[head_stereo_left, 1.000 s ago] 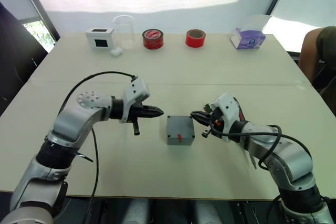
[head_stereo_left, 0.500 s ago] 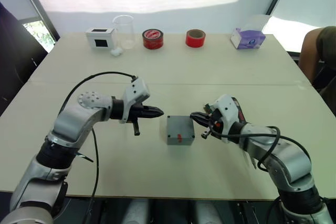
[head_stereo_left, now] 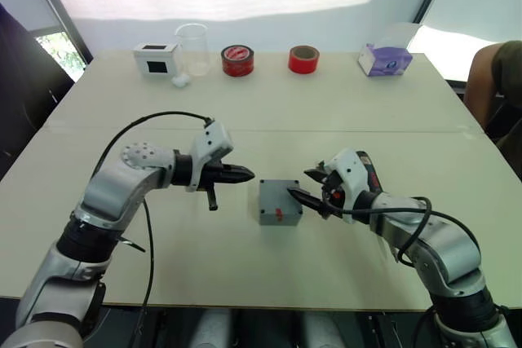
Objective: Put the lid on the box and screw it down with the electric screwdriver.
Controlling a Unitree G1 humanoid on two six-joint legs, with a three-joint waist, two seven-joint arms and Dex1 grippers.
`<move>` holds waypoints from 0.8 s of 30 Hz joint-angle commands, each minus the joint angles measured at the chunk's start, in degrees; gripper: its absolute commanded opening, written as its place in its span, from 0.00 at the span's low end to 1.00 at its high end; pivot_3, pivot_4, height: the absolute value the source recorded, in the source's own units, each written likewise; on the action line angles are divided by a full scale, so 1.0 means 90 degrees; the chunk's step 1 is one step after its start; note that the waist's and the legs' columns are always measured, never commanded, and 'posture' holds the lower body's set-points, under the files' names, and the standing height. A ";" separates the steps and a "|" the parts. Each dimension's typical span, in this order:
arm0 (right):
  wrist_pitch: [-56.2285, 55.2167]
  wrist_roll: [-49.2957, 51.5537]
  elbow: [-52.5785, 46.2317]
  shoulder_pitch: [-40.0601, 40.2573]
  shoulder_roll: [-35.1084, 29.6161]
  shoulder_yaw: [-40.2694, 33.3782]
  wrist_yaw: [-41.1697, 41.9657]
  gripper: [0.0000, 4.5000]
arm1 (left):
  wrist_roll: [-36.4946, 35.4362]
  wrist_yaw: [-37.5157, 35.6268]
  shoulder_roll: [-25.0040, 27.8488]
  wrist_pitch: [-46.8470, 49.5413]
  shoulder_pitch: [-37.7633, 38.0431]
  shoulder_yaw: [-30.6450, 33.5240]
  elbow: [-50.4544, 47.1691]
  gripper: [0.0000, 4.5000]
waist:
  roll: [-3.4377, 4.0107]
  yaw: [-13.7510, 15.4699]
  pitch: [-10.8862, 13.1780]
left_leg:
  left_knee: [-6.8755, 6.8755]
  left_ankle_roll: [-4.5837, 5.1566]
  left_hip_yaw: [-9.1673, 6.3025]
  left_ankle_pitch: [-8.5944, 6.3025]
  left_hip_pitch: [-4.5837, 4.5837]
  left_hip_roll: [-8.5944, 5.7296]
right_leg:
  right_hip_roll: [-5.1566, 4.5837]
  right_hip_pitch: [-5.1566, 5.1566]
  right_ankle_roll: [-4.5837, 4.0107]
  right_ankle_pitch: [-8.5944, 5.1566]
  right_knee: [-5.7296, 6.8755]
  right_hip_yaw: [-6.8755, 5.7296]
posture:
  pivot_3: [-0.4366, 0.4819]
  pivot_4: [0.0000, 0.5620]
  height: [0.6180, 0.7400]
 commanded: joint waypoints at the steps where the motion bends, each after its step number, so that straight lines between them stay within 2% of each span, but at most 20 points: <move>1: 0.0108 0.0250 -0.0282 -0.0146 -0.0077 -0.0446 0.0037 0.68 | -0.0244 0.0034 -0.0103 0.0050 -0.0116 0.0274 -0.0129 0.00 | 0.0000 0.0008 0.0000 | 0.0000 0.0000 0.0000 0.0000 0.0000 0.0000 | 0.0000 0.0001 0.0000 0.0000 0.0000 0.0000 | 0.48 0.27 1.00; 3: 0.0165 0.0314 -0.0289 -0.0174 -0.0109 -0.0537 0.0049 0.68 | -0.0294 0.0053 -0.0139 0.0083 -0.0152 0.0300 -0.0119 0.00 | 0.0000 0.0008 0.0000 | 0.0001 0.0000 0.0000 0.0000 0.0000 0.0000 | 0.0000 0.0001 0.0000 0.0000 0.0000 0.0000 | 0.48 0.27 1.00; 4: 0.0345 0.0437 -0.0261 -0.0325 -0.0168 -0.0905 -0.0057 0.68 | -0.0390 0.0025 -0.0189 0.0122 -0.0228 0.0330 -0.0147 0.00 | 0.0000 0.0006 0.0000 | 0.0001 0.0000 0.0000 0.0000 0.0000 0.0000 | 0.0000 0.0001 0.0000 0.0000 0.0000 0.0000 | 0.48 0.27 1.00; 7: 0.1594 0.0871 0.0029 -0.0905 -0.0674 -0.2053 -0.0308 0.81 | -0.0501 -0.0144 -0.0281 0.0110 -0.0441 0.0220 -0.0210 0.00 | 0.0009 0.0027 0.0011 | 0.0006 0.0000 0.0000 0.0000 0.0000 -0.0001 | -0.0001 0.0001 0.0000 0.0000 0.0003 0.0000 | 0.48 0.27 1.00; 9: 0.2494 0.1097 0.0380 -0.1316 -0.1290 -0.2434 -0.0152 0.98 | -0.0475 -0.0214 -0.0300 0.0052 -0.0548 0.0135 -0.0192 0.00 | 0.0009 0.0038 0.0011 | 0.0015 0.0001 0.0000 0.0000 -0.0001 -0.0004 | -0.0005 0.0007 0.0001 0.0001 0.0003 0.0001 | 0.48 0.27 1.00; 11: 0.3514 0.1283 0.0947 -0.1828 -0.1932 -0.2539 0.0059 0.99 | -0.0560 -0.0313 -0.0352 0.0043 -0.0641 0.0115 -0.0216 0.00 | 0.0009 0.0025 0.0011 | 0.0012 0.0002 -0.0001 -0.0001 -0.0001 -0.0004 | -0.0006 0.0010 0.0001 0.0001 -0.0001 -0.0001 | 0.48 0.27 1.00; 13: 0.4487 0.1489 0.1556 -0.2118 -0.2841 -0.1942 0.0267 0.99 | -0.0541 -0.0372 -0.0436 -0.0029 -0.0708 0.0027 -0.0248 0.00 | 0.0011 0.0012 0.0012 | 0.0003 0.0002 0.0001 -0.0001 -0.0001 -0.0001 | -0.0006 0.0006 0.0000 0.0001 -0.0006 0.0000 | 0.48 0.27 1.00; 15: 0.4566 0.1405 0.1675 -0.2108 -0.3252 -0.1540 0.0431 0.99 | -0.0487 -0.0367 -0.0548 -0.0089 -0.0760 -0.0074 -0.0278 0.00 | 0.0011 0.0008 0.0012 | -0.0001 0.0002 0.0004 -0.0001 -0.0001 0.0006 | -0.0011 0.0002 -0.0002 0.0000 -0.0008 0.0007 | 0.48 0.27 1.00; 24: 0.4676 0.1292 0.2155 -0.2060 -0.2972 -0.1010 0.0514 0.99 | -0.0331 -0.0194 -0.0939 -0.0218 -0.0531 -0.0538 -0.0546 0.00 | 0.0012 -0.0042 0.0013 | -0.0001 0.0003 0.0017 -0.0001 -0.0001 0.0009 | -0.0006 -0.0001 0.0000 0.0001 -0.0008 0.0018 | 0.48 0.27 1.00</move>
